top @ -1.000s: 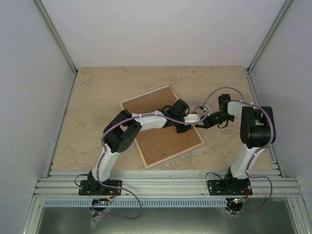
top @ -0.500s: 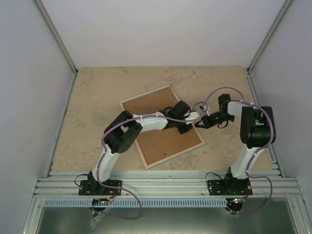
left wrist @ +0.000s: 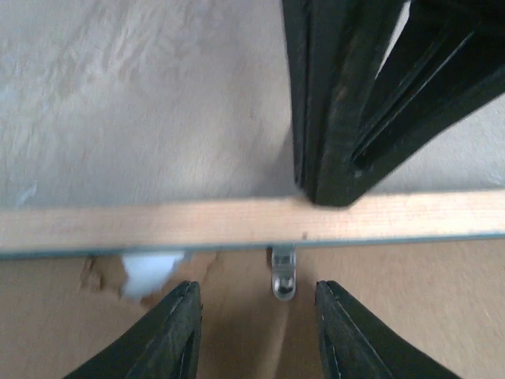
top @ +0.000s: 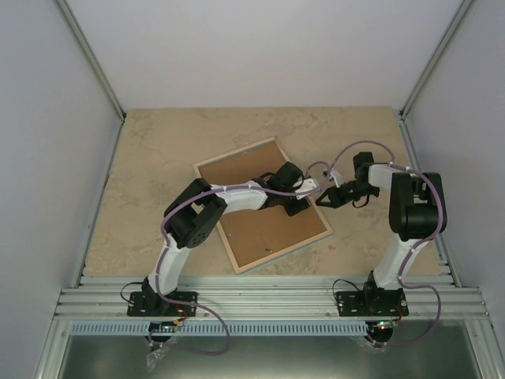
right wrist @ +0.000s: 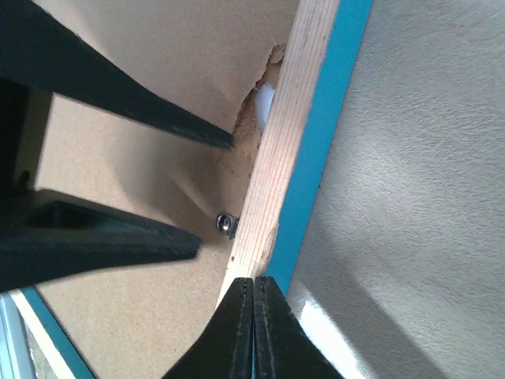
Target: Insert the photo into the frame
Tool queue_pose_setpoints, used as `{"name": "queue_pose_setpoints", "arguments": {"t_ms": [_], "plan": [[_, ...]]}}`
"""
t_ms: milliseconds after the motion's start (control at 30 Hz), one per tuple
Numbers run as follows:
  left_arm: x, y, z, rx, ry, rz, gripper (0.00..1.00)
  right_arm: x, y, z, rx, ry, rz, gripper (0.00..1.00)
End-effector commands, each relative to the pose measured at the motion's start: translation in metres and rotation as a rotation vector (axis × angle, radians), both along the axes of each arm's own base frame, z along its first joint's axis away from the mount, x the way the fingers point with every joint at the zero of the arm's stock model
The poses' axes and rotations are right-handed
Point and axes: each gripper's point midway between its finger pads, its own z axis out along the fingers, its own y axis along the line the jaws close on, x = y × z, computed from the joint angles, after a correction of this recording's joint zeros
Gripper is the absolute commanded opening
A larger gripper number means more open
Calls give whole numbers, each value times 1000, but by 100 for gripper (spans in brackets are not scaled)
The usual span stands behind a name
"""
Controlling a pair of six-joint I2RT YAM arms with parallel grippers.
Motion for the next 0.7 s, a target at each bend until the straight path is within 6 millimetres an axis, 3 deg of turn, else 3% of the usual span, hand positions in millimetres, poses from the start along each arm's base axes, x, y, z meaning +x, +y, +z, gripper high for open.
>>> {"name": "queue_pose_setpoints", "arguments": {"t_ms": [0, 100, 200, 233, 400, 467, 667], "plan": [[-1, 29, 34, -22, 45, -37, 45, 1, -13, -9, -115, -46, 12, 7], [-12, 55, 47, -6, 44, -105, 50, 13, -10, 12, -94, -127, 27, 15], [-45, 86, 49, 57, 20, -241, 54, 17, -4, 36, -53, -230, 78, 27], [-60, 98, 55, 69, 9, -287, 55, 14, -1, 43, -34, -256, 99, 31], [-127, 149, 41, 128, 26, -429, 66, -18, 20, 61, 29, -360, 279, 51], [-142, 156, 37, 140, 24, -451, 70, -31, 26, 57, 26, -379, 340, 53], [-182, 146, 18, 183, 13, -555, 77, -68, 39, 47, 44, -423, 546, 63]]}}
